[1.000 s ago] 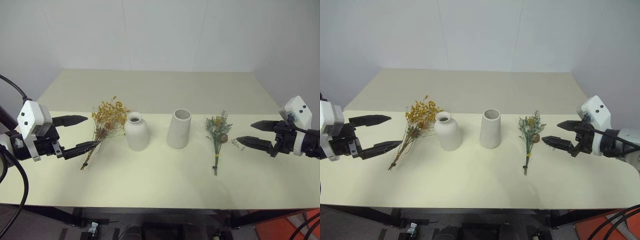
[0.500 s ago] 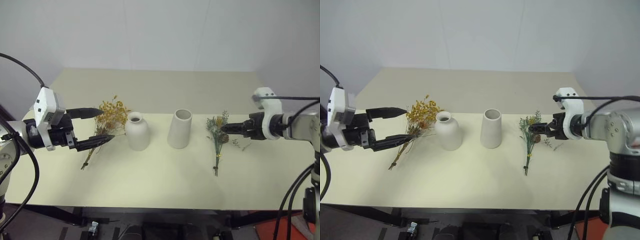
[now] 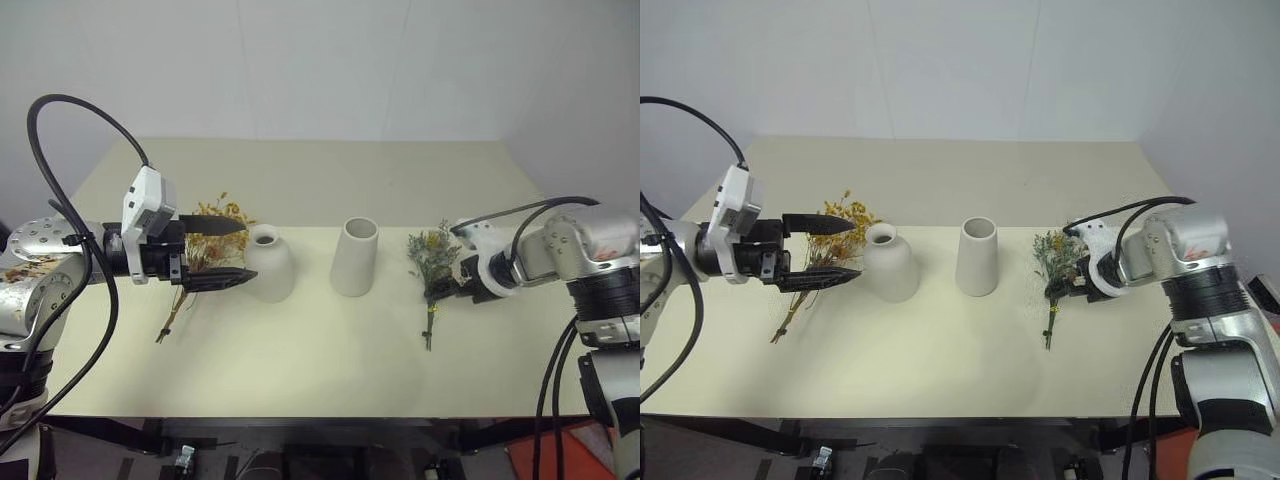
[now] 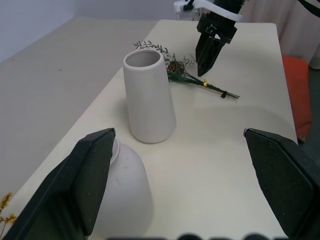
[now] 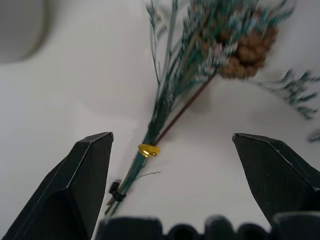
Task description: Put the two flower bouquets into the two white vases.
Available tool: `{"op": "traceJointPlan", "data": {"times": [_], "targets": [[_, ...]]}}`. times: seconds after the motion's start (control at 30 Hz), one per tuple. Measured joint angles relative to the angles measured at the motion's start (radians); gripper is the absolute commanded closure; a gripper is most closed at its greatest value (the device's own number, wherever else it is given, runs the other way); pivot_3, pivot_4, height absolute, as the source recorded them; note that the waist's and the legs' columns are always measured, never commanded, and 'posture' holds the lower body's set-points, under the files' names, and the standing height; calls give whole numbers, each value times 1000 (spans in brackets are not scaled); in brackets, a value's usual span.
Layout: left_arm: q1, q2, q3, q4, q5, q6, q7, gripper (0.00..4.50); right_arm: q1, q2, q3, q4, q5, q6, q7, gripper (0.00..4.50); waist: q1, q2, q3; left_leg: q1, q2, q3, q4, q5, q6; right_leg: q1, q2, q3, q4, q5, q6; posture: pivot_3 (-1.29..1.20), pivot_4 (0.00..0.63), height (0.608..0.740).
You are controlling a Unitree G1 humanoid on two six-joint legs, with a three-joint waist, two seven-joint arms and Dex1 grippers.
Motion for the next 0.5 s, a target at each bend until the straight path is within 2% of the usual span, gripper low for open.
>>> {"op": "traceJointPlan", "data": {"times": [0.2, 0.4, 0.43, 0.5], "targets": [[-58, -37, -53, 9, 21, -27, -25, 15, -107, 104, 74, 191, -83, 0, 30, 0, -5, 0, 0, 0, 0, 0, 0, 0, 0, 0, 1, 0, 1, 0, 0, 0, 150, 740], [-59, -44, -63, 11, 37, -33, -35, 15, -170, 156, 119, 311, -167, -14, 101, 0, -12, 0, 0, -1, 0, 0, 0, 0, 0, -1, 1, 0, 0, 0, 0, 0, 150, 740], [-59, -44, -63, 10, 37, -33, -35, 0, -174, 163, 126, 317, -180, -15, 115, 381, -13, 0, 0, -1, 0, -1, 0, 0, 0, -1, 1, 0, 0, 0, 0, 0, 150, 740], [-59, -44, -63, 10, 37, -33, -35, 0, -177, 171, 138, 318, -197, -16, 133, 866, -14, 0, 0, -1, 0, -1, 0, 0, 0, -1, 1, 0, 1, 0, 0, 0, 150, 740]]}}
